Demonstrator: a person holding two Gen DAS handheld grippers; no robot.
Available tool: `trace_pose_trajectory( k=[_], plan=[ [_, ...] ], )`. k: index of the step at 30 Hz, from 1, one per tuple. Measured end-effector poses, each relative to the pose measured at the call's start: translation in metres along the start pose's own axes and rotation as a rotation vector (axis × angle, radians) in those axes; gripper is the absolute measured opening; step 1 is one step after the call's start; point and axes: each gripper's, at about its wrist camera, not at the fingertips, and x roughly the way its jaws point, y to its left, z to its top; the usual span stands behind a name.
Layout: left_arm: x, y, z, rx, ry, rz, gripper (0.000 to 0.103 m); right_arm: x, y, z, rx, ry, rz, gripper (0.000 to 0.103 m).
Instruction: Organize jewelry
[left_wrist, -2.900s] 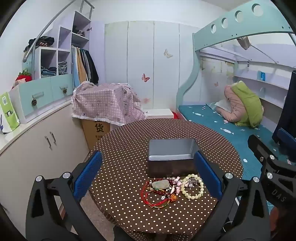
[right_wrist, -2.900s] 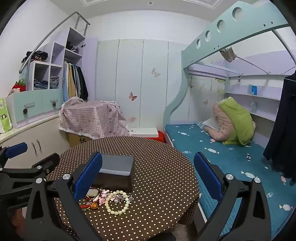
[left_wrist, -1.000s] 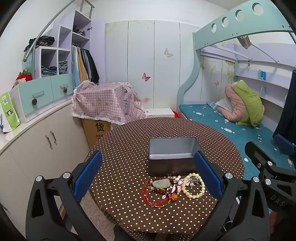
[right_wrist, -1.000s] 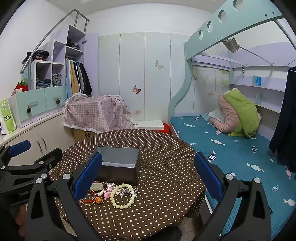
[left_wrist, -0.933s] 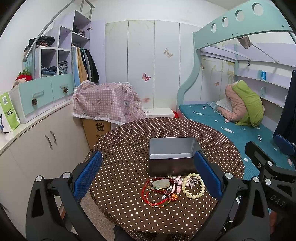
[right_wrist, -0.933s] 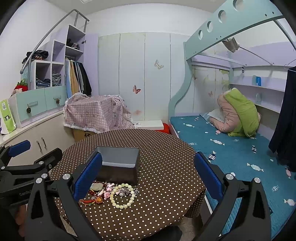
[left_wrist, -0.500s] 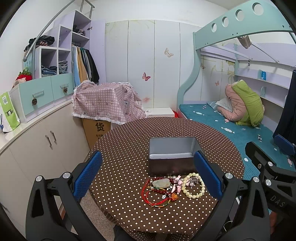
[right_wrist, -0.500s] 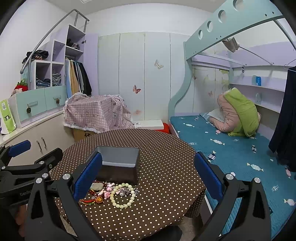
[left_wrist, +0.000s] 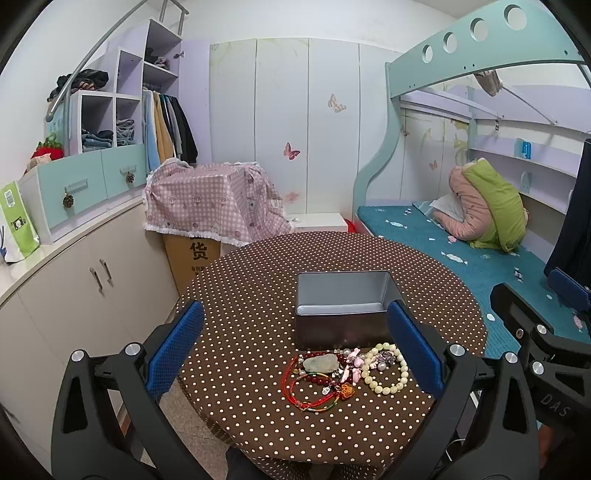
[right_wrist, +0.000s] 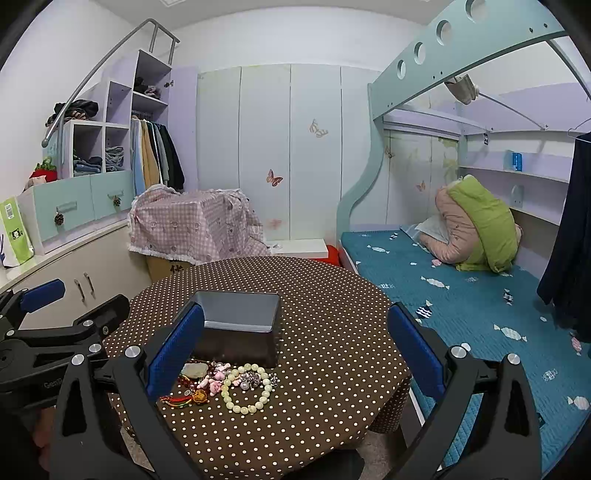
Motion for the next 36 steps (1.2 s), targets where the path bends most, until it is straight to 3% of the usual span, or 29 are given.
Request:
trace_pose_trajectory(
  k=[13,25,28,36],
  plan=[
    [0.027,0.008,-0.011,-0.014,0.103,-0.020,0.098,0.018,-0.005,-0.003,0.007,0.057,-0.009,0.096],
    [0.099,0.022,-0.054,0.033,0.312,-0.039,0.098,0.102,-0.020,-0.054,0.017,0.365,-0.106,0.096],
    [0.122,0.028,-0.067,0.036,0.383,-0.013,0.098,0.112,-0.021,-0.065,0.010,0.409,-0.107,0.096],
    [0.145,0.041,-0.082,0.021,0.432,0.005,0.098,0.123,-0.017,-0.070,-0.008,0.436,-0.070,0.096]
  ],
)
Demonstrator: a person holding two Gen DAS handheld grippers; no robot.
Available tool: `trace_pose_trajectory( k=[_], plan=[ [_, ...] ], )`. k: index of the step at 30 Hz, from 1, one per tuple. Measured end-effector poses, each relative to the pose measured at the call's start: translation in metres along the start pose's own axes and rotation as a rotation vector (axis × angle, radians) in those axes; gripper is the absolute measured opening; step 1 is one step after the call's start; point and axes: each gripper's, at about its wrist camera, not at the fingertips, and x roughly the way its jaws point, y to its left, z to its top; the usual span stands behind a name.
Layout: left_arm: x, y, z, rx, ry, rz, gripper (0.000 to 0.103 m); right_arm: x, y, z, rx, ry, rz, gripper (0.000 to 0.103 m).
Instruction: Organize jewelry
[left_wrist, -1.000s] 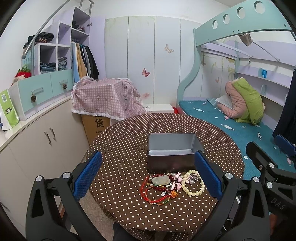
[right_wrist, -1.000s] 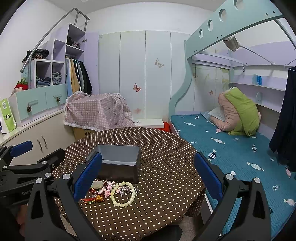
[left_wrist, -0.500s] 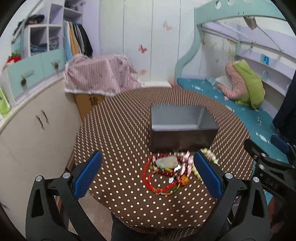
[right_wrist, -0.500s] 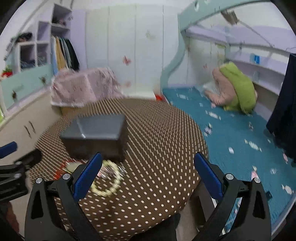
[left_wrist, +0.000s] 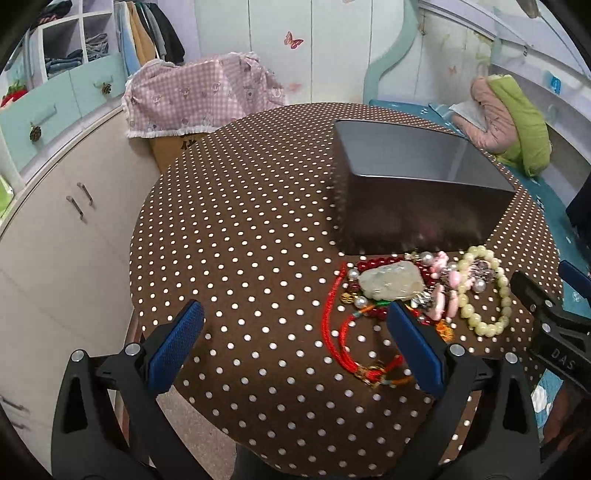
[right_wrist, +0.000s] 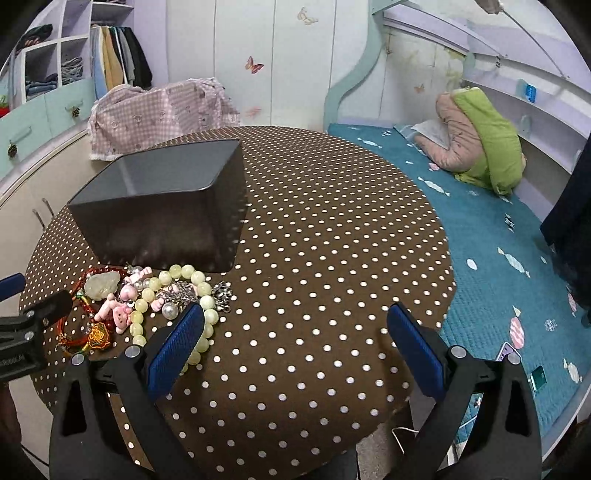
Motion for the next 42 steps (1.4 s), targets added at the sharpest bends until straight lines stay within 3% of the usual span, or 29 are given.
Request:
trace_pose_trajectory(
  k=[3,8,19,20,21,24,26,28,31,42],
  plan=[
    [0.003,0.007,0.003,0.000,0.007,0.030,0.098,0.003,0.004,-0.002,-0.027,-0.013,-0.008,0.096],
    [0.005,0.020,0.009,-0.027,-0.002,0.001,0.098,0.007,0.013,-0.005,-0.072,-0.036,-0.021,0.096],
    [0.023,-0.001,0.021,0.048,0.000,0.019,0.097,0.013,0.017,-0.006,-0.091,-0.047,-0.011,0.096],
    [0.023,-0.003,0.021,0.051,-0.001,0.014,0.091,0.013,0.018,-0.006,-0.099,-0.050,-0.008,0.095],
    [0.024,-0.003,0.020,0.052,0.001,-0.003,0.072,0.012,0.018,-0.007,-0.108,-0.055,-0.001,0.091],
    [0.023,-0.006,0.020,0.056,0.002,-0.069,0.039,0.009,0.021,-0.009,-0.131,-0.061,0.077,0.063],
    [0.021,-0.012,0.019,0.086,-0.006,-0.062,0.027,0.007,0.024,-0.009,-0.154,-0.062,0.116,0.045],
    [0.020,-0.015,0.019,0.100,-0.007,-0.076,0.014,0.006,0.028,-0.009,-0.174,-0.062,0.138,0.021],
    [0.021,-0.015,0.020,0.095,-0.007,-0.092,0.013,0.006,0.032,-0.010,-0.184,-0.060,0.175,0.009],
    [0.009,0.004,0.030,0.028,-0.037,-0.218,0.013,-0.007,0.019,0.006,-0.122,-0.074,0.230,0.008]
  ],
)
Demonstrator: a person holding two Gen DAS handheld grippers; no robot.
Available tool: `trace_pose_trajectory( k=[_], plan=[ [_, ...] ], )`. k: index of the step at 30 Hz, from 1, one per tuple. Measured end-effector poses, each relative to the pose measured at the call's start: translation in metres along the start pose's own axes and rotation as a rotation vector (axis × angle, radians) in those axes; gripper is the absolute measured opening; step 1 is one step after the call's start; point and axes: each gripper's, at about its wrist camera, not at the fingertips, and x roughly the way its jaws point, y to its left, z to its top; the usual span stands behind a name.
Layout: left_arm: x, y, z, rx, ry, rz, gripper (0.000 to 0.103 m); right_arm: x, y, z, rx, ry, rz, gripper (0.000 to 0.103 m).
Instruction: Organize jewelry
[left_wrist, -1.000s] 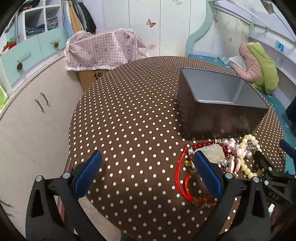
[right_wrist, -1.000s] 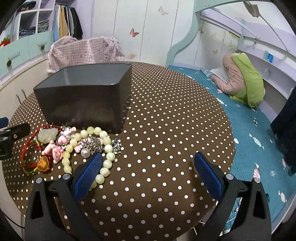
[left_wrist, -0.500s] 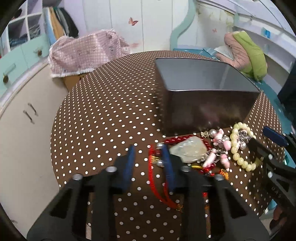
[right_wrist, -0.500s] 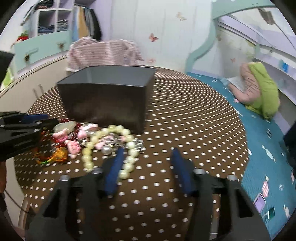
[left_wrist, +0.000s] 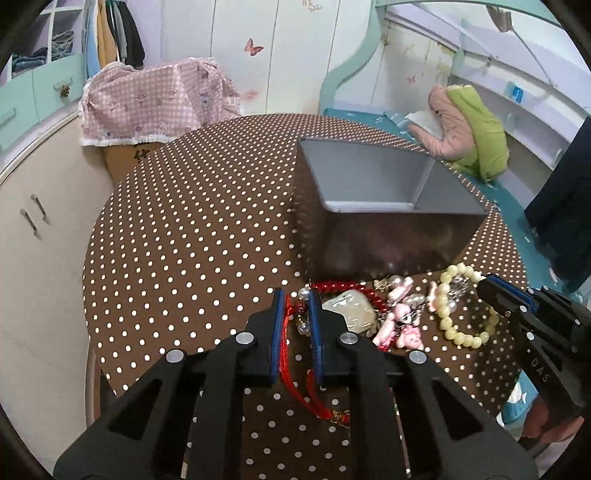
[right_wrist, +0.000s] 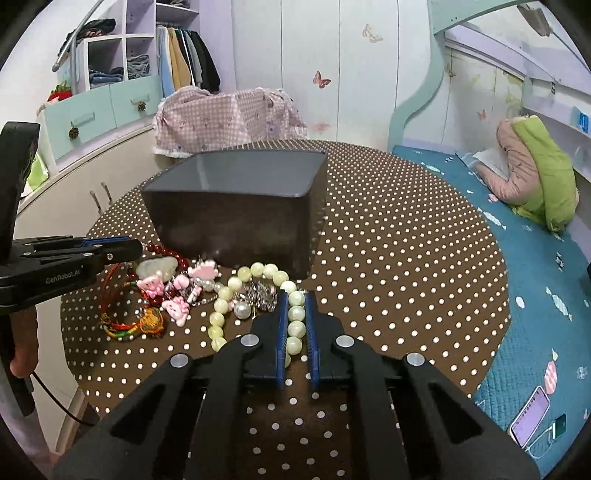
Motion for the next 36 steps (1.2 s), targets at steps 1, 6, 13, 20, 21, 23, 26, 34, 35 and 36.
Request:
trace_pose_trajectory(
  k=[1,6,13,20,21,23,26,34,35,36],
  plan=[
    [-0.003,0.000,0.002,0.000,-0.009,-0.006,0.013,-0.002,0.000,0.002,0.003,-0.004,0.003,0.008],
    [-0.018,0.002,0.011,-0.016,-0.037,-0.058,0.013,-0.013,-0.001,0.016,0.009,-0.040,0.029,0.008],
    [-0.043,-0.003,0.031,-0.017,-0.091,-0.114,0.001,-0.025,-0.002,0.034,0.019,-0.083,0.013,0.008],
    [-0.053,-0.013,0.037,0.054,-0.106,-0.115,0.003,-0.035,-0.005,0.042,0.007,-0.113,0.008,0.008],
    [-0.048,-0.014,0.034,0.064,-0.085,-0.107,0.009,-0.036,-0.007,0.041,0.011,-0.114,0.014,0.008],
    [-0.028,-0.013,0.029,0.070,-0.028,-0.073,0.024,-0.036,-0.009,0.041,0.016,-0.113,0.019,0.008],
    [0.000,-0.007,0.024,0.070,0.046,-0.043,0.027,-0.035,-0.008,0.040,0.020,-0.106,0.017,0.008],
    [0.027,0.002,0.018,0.121,0.101,-0.020,0.026,-0.029,-0.004,0.039,0.006,-0.087,0.036,0.008],
    [0.026,0.000,0.016,0.148,0.109,-0.019,0.026,-0.028,-0.003,0.039,0.006,-0.081,0.034,0.008],
    [0.025,-0.002,0.015,0.169,0.116,-0.018,0.027,-0.026,-0.003,0.038,0.005,-0.076,0.032,0.008]
  ],
)
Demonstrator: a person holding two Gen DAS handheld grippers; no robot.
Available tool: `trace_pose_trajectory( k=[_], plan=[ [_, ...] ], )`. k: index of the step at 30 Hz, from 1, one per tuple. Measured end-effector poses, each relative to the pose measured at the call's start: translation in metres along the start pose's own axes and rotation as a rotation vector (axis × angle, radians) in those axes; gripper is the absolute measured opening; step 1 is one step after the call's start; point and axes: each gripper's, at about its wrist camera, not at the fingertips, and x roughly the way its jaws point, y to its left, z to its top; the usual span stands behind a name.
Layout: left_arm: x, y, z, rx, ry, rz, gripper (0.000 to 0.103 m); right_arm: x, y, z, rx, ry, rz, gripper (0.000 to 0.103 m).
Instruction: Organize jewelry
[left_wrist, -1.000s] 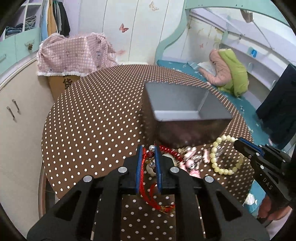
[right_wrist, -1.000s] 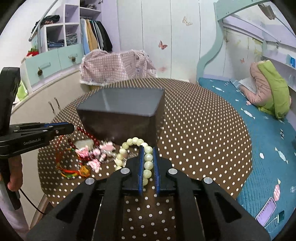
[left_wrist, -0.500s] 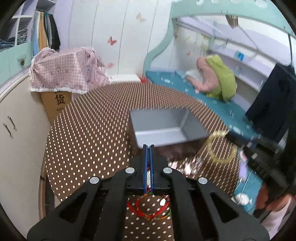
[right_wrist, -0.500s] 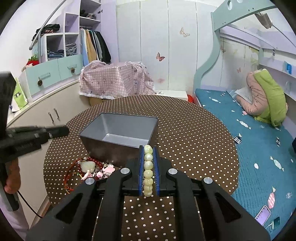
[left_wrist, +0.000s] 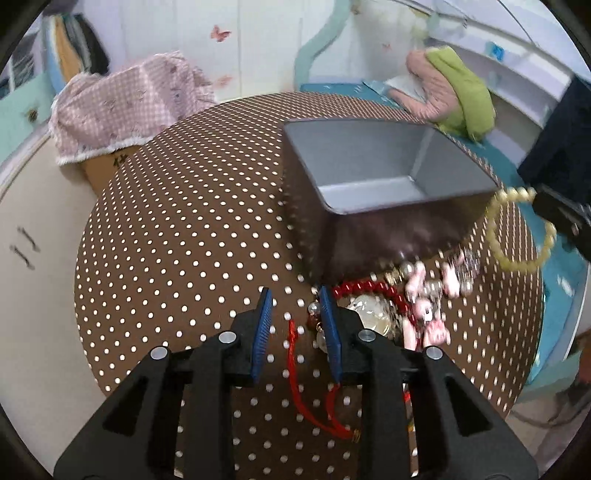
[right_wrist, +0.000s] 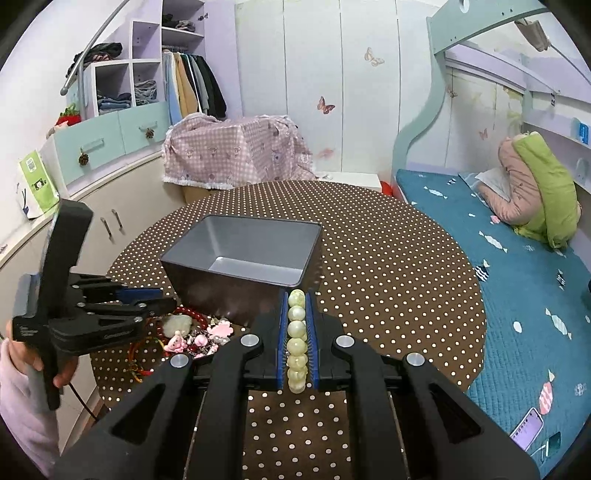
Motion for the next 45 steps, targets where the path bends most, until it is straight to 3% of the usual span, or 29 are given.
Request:
trace_pose_trajectory(
  k=[5,9,11,13,15,17,18,24,34,45],
  plan=[
    [0.000,-0.011,-0.007,0.102,0.045,0.025,0.027,0.002,-0.002,0.000,0.009,0.011,0.006,0.008],
    [0.001,-0.008,-0.011,0.105,0.072,0.045,0.060,0.003,-0.003,-0.002,0.013,0.018,0.010,0.008],
    [0.001,-0.003,-0.013,0.089,0.072,0.013,0.060,0.004,-0.002,-0.003,0.014,0.023,0.012,0.008],
    [0.001,-0.002,-0.015,0.089,0.060,0.003,0.057,0.006,-0.002,-0.003,0.013,0.030,0.013,0.008],
    [-0.003,-0.004,-0.018,0.102,0.054,-0.027,0.028,0.008,-0.001,-0.003,0.007,0.038,0.012,0.008],
    [-0.004,-0.012,-0.019,0.139,0.047,-0.015,0.012,0.009,0.000,-0.004,0.007,0.041,0.014,0.008],
    [-0.004,-0.014,-0.019,0.150,0.044,0.000,0.009,0.009,0.000,-0.005,0.008,0.042,0.016,0.008],
    [-0.003,-0.004,-0.009,0.074,0.029,-0.038,0.007,0.007,-0.002,-0.002,0.012,0.035,0.019,0.008],
    [-0.051,0.002,0.016,0.010,-0.114,-0.155,0.008,-0.009,-0.005,0.011,-0.005,-0.028,0.027,0.008],
    [-0.096,-0.012,0.034,0.006,-0.227,-0.173,0.008,-0.017,0.002,0.028,-0.042,-0.076,0.041,0.008]
  ],
)
